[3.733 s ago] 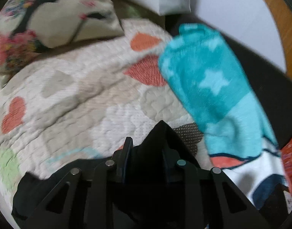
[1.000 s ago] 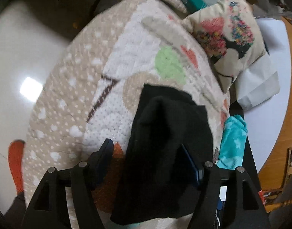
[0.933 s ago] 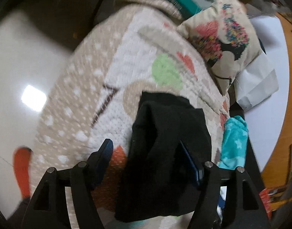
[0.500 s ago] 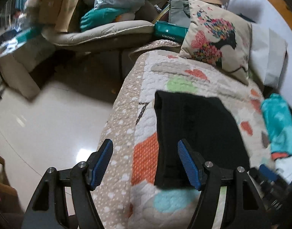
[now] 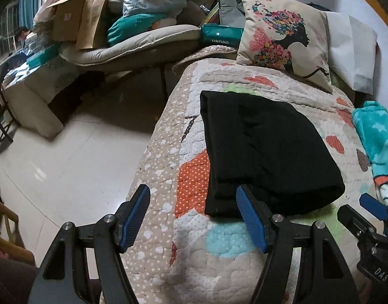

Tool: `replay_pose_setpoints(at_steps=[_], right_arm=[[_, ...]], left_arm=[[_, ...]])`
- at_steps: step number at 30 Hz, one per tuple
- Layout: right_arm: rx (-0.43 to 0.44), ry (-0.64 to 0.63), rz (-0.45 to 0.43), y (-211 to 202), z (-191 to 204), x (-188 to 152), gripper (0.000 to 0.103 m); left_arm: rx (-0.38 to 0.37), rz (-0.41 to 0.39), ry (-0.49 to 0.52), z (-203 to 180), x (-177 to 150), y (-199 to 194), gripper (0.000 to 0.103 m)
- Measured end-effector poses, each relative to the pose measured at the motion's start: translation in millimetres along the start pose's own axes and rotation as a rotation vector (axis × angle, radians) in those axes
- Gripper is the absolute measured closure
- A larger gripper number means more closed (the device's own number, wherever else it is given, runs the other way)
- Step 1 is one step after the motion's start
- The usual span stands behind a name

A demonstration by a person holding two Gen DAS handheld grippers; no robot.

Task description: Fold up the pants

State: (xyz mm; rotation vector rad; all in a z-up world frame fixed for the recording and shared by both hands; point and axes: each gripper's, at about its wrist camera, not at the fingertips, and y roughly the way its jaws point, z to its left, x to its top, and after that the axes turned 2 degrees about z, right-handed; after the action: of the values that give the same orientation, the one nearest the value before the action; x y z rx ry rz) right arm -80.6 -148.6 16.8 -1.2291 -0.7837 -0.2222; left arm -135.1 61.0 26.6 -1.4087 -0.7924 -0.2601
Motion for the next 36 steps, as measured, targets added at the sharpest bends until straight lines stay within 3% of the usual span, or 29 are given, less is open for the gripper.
replay_pose_setpoints(at_steps=[18,36], right_arm=[[-0.016,0.006,0.023,6.6,1.0,-3.8,0.024],[-0.015,0.014,0.034,9.2,-0.9,-5.1,0.024]], left_arm=[[-0.022,0.004,0.069,-16.8,-3.6,2.6,0.033],[-0.056,0.055,0.052,-14.4,-4.5,11.9,0.033]])
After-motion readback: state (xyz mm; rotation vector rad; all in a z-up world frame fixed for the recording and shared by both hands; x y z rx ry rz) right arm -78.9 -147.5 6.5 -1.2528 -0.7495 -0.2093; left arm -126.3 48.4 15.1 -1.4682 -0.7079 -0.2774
